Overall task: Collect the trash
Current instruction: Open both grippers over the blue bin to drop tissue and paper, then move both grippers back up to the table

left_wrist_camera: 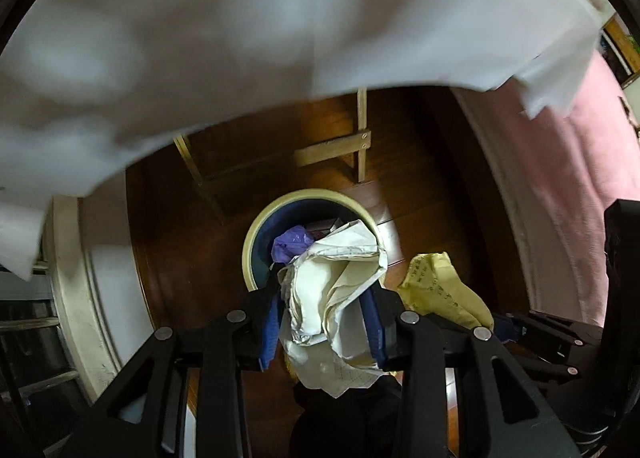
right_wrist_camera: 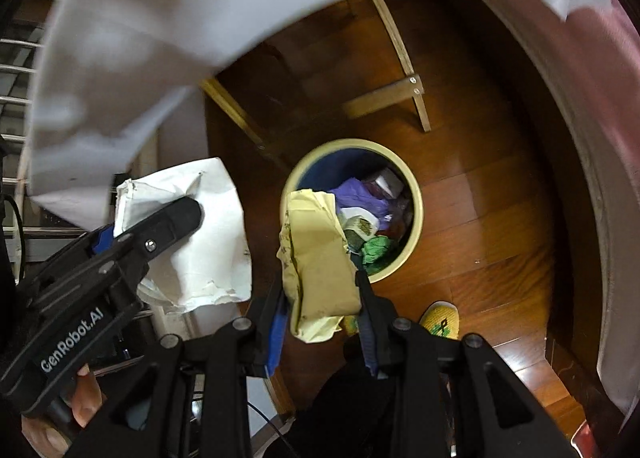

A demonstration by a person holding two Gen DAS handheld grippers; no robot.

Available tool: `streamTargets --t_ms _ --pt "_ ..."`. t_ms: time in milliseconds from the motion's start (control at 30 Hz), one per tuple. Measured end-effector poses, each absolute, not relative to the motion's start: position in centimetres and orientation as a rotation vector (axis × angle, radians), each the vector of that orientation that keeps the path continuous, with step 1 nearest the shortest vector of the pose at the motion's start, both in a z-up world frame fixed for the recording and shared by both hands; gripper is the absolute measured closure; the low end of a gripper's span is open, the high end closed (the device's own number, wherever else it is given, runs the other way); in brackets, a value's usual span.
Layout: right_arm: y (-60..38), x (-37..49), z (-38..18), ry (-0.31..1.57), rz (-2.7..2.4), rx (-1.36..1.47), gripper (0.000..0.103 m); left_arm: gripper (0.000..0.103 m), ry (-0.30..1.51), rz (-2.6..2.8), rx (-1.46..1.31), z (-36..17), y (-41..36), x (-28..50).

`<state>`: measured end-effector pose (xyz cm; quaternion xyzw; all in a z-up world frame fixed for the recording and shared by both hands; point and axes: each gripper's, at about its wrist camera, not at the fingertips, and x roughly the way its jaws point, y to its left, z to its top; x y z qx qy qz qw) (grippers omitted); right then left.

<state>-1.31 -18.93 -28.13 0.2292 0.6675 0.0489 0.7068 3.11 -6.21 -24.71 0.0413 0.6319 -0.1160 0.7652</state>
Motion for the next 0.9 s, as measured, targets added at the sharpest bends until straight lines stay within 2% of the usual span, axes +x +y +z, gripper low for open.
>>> streamTargets --t_ms 67,133,200,267,333,633,900 --pt "-19.2 -1.0 -30.0 1.491 0.101 0.507 0.071 0.064 1.381 -0.236 0.096 -26.7 -6.7 3.3" --pt "-19.6 -0.8 -31.6 1.494 0.095 0.5 0.071 0.053 1.381 -0.228 0.104 -28.2 -6.8 3.5" --pt "-19.7 -0.6 -32.7 1.495 0.09 0.5 0.071 0.037 1.386 -0.214 0.099 -29.7 -6.8 3.7" --pt "-19.7 -0.4 -33.6 1.497 0.085 0.495 0.071 0.031 1.388 -0.203 0.084 -30.6 -6.5 3.9" --pt "-19.7 -0.1 -34.4 1.5 0.081 0.492 0.071 0.018 1.397 -0.183 0.078 -31.4 -6.2 3.9" --pt "-18.1 1.3 -34.7 1.505 0.111 0.477 0.07 0.014 1.372 -0.064 0.025 -30.9 -2.1 3.2" --pt "-16.1 3.4 -34.3 1.496 0.14 0.468 0.061 0.013 1.299 -0.007 0.029 -27.9 0.0 3.0"
